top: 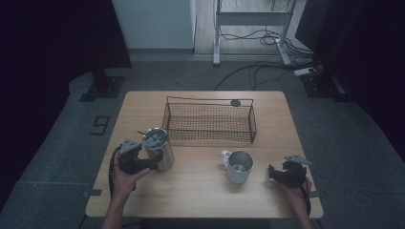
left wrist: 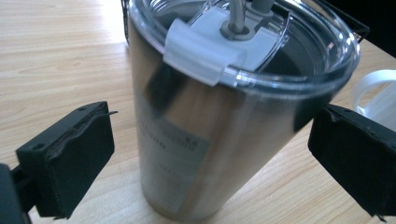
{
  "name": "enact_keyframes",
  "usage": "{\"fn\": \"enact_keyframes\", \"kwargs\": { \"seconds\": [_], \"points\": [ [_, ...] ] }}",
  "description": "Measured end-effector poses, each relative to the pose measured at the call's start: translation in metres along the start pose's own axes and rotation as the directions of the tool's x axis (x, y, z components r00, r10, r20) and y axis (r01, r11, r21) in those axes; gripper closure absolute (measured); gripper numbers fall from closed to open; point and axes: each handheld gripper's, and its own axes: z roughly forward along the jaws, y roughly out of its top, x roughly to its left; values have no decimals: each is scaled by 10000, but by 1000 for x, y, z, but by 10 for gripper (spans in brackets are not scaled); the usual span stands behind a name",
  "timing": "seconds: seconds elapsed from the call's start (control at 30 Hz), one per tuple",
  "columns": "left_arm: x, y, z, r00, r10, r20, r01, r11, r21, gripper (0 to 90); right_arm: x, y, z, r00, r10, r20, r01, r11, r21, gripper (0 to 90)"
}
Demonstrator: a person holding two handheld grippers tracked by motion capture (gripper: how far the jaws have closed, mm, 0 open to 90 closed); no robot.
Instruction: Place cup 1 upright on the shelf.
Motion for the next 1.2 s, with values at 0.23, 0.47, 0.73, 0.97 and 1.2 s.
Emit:
{"fn": "enact_keyframes", "kwargs": {
  "seconds": [0.23,0.47,0.73,0.97,1.2],
  "points": [
    [-2,2,6,10000,97,3,-97,9998,-143,4,0,0,0,10000,1,1,-1,10000,-1,131],
    [-4,6,13,9998,191,-37,-191,9996,-219,4,0,0,0,10000,1,2,-1,10000,-3,131],
    [-6,7,26,9995,220,-216,-228,9989,-407,0,0,0,0,10000,0,0,0,10000,-3,131],
    [-6,6,30,9989,352,-316,-367,9982,-482,5,0,0,0,10000,1,2,-1,10000,-3,131],
    [-6,6,30,9981,481,-395,-499,9977,-464,15,0,0,0,10000,0,1,0,10000,-3,131]
  ]
}}
